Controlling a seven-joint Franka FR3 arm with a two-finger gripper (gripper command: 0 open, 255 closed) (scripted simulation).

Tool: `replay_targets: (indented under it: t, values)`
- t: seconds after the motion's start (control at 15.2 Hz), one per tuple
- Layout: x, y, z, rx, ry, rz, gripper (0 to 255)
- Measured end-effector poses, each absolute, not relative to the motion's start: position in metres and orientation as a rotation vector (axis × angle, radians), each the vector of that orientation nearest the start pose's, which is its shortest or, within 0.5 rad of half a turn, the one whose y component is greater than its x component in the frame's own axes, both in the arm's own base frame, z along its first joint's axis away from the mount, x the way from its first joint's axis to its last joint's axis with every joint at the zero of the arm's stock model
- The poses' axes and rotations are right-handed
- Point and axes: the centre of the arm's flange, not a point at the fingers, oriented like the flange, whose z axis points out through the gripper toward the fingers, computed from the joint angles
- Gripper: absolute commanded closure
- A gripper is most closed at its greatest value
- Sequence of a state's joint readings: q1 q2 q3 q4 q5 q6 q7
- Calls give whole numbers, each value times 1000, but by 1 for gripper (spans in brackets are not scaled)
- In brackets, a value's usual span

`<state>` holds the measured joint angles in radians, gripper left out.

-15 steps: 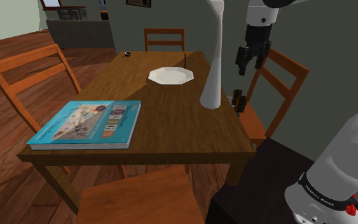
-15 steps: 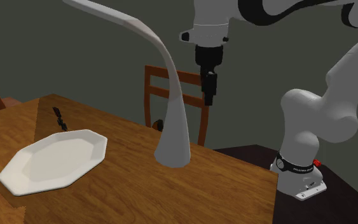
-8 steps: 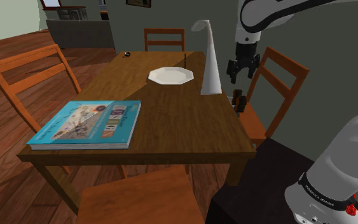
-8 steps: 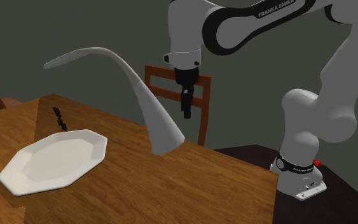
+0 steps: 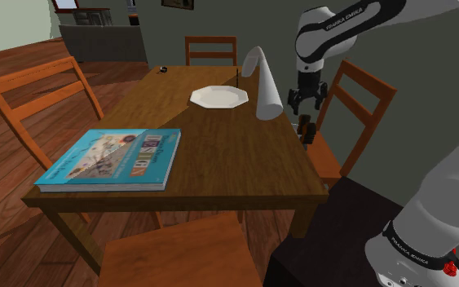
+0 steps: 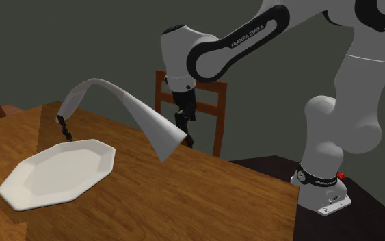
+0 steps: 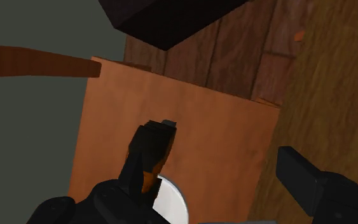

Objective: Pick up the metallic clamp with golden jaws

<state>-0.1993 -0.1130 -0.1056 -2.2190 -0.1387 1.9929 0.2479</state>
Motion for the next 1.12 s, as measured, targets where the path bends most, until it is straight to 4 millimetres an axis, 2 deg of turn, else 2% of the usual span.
replay_targets:
  t: [0.13, 0.73, 0.86, 1.12]
  values:
    - [481, -175, 394, -3135, 848, 205, 0]
    - [511, -260, 312, -3057, 1141, 281, 0]
    - [513, -271, 302, -3048, 1169, 289, 0]
    - [513, -273, 282, -3045, 1178, 292, 0]
